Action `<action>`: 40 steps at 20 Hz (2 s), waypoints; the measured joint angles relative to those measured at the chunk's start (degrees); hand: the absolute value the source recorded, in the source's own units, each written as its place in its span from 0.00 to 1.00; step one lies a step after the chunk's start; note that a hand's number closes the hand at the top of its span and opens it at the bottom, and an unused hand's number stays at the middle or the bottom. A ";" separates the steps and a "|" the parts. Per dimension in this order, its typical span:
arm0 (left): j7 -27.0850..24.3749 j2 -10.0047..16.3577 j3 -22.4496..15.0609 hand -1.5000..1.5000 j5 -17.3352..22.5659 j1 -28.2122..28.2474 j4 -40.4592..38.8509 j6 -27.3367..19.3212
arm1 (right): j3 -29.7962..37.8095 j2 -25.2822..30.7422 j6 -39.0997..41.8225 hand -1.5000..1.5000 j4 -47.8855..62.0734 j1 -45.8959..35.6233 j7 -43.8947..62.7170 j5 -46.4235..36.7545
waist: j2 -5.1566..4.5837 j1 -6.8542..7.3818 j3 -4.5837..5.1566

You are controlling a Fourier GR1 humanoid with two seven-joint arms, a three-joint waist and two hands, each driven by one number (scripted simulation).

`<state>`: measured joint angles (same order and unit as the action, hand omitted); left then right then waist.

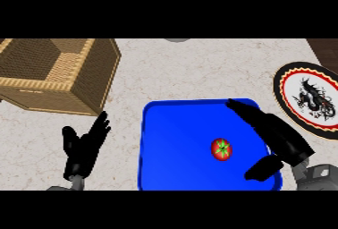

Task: Pick the tomato from the tray and place it in the plate

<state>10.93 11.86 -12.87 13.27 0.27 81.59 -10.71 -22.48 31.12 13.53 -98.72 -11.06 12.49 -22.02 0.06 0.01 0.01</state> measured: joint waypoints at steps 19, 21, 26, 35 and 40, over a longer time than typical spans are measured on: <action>0.79 -2.28 4.81 0.50 -2.95 0.94 0.43 4.87 | -0.03 -12.14 2.09 0.00 5.45 3.56 -0.38 -18.03 | -0.03 0.05 -0.02; 1.37 -3.27 4.26 0.50 -4.04 1.41 1.68 4.13 | 0.29 -13.22 1.82 0.00 8.02 2.90 -1.37 -19.85 | -0.04 0.09 -0.01; 1.35 -3.53 5.68 0.50 -4.48 1.30 1.33 5.48 | 0.83 -15.62 1.68 0.00 12.59 2.16 -3.59 -23.29 | -0.05 0.12 -0.01; 2.19 -4.59 6.84 0.50 -5.53 1.23 1.62 6.47 | -0.28 -16.70 1.43 1.00 18.61 1.09 -9.23 -29.77 | -0.04 0.17 0.00; 2.58 -4.97 7.98 0.50 -6.21 0.71 1.43 7.19 | 0.43 -17.95 -0.66 1.00 19.98 0.77 -12.11 -33.64 | 0.10 0.11 0.09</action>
<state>13.51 6.90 -4.89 7.06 0.98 83.02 -3.53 -22.05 13.17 12.87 -78.74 -10.29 0.38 -55.66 0.16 0.12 0.10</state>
